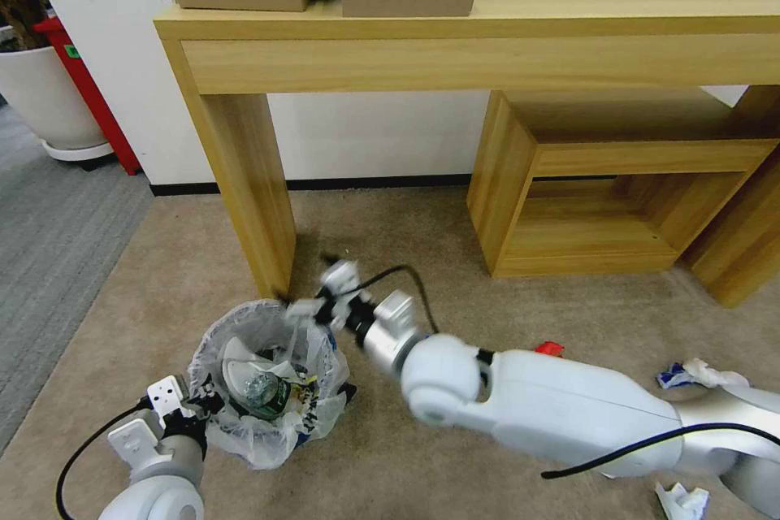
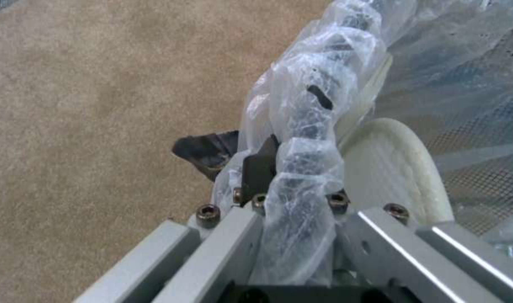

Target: Pick up the trash bin and place the garbage on the floor into it.

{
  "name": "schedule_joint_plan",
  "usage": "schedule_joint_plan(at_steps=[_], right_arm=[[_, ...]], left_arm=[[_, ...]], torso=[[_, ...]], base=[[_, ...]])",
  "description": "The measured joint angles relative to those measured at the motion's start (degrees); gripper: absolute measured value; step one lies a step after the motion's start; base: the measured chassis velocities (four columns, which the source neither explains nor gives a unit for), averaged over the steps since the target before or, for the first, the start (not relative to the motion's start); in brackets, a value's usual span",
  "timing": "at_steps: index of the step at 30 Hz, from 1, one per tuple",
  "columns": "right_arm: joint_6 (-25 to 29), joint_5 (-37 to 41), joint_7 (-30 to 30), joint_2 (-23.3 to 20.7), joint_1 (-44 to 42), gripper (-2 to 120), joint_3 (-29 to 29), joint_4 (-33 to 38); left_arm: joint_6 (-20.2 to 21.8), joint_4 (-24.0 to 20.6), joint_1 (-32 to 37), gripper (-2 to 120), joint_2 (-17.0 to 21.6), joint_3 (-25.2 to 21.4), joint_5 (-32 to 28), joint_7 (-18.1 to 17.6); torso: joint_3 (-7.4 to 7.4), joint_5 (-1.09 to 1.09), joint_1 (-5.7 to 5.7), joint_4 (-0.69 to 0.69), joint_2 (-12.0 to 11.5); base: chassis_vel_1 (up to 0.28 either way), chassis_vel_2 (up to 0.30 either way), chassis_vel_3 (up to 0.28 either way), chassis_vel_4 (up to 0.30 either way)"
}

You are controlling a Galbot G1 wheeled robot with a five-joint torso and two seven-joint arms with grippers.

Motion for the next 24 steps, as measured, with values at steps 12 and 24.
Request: schedule_joint_plan(at_steps=[12,24], right_arm=[[2.4,2.9,-2.7,-5.3,-11.5,100,21.5,0.3],[1.4,0.5,2.1,-9.8,-28.3,100,36.9,-0.3]], left_arm=[[0.4,-0.6,0.0,0,0.8,-0.4,-1.0,-0.2],[1.3,-0.3,-0.5,0,1.6,0.0,-1.7,-0.4]], torso=[[0.0,0.02,0.0,0.0,0.0],[0.0,0.0,0.0,-0.01,0.0]], base=[[0.0,0.0,0.0,0.0],[0.0,0.0,0.0,0.0]])
